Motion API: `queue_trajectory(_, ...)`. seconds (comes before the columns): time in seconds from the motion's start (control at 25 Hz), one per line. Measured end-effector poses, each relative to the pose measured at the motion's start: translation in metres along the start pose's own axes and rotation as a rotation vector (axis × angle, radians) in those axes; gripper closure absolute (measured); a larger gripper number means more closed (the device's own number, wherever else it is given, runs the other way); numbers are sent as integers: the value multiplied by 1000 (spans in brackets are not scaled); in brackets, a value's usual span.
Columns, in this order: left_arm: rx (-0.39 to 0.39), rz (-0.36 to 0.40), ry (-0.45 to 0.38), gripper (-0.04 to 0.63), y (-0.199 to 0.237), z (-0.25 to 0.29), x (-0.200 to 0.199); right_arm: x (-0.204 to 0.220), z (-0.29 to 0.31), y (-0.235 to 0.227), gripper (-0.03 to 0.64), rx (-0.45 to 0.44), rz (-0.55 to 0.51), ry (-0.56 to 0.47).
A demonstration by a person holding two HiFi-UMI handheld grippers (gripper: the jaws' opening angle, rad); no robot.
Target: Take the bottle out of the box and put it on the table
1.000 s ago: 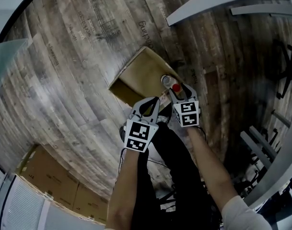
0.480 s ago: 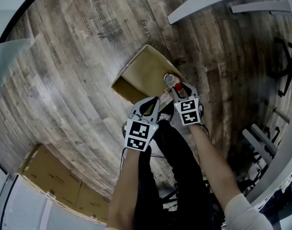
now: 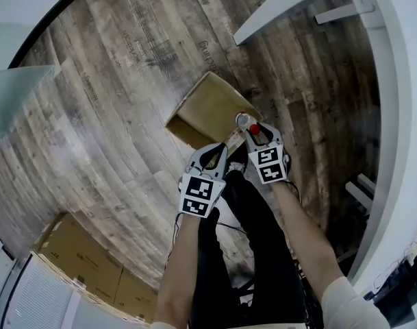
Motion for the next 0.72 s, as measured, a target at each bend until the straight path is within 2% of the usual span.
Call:
queue_trajectory(0.4, 1, 41, -33, 581, -32, -79, -25, -30, -104, 23, 436, -7, 22, -40)
queue_trajectory(0.72, 24, 114, -23, 581, -66, -144, -39, -57, -209, 48, 436, 20, -12, -97)
Point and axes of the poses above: the fingertips, and each gripper's own axes: z forward along the fingers, y to its left, x out of its underside, the point moved 6 cm from there along -z, backward along the fingers, and after that the axes turned 15 degrees about y, right-handed, at the moved point
